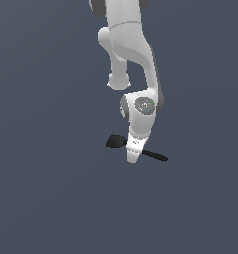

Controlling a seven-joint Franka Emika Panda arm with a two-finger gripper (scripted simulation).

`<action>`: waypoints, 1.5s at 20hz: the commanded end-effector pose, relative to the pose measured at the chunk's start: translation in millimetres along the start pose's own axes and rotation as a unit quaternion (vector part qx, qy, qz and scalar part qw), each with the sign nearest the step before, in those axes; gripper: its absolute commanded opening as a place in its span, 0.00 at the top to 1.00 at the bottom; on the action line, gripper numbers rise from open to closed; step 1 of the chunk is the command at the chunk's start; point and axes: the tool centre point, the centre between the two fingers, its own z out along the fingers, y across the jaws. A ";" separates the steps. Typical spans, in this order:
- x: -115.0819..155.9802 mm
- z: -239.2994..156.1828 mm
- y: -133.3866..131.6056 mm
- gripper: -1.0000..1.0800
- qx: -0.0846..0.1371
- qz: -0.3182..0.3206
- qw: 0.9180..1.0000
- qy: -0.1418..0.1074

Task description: Pick up the object and move it to a goal position.

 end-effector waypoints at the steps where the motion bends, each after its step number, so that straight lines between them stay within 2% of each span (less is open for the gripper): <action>1: -4.3 -14.7 3.3 1.00 -0.001 0.000 1.000 0.000; 8: -24.2 -74.8 14.1 1.00 -0.001 -0.001 1.000 0.000; 30: -102.7 -318.6 62.0 1.00 0.000 -0.001 1.000 0.002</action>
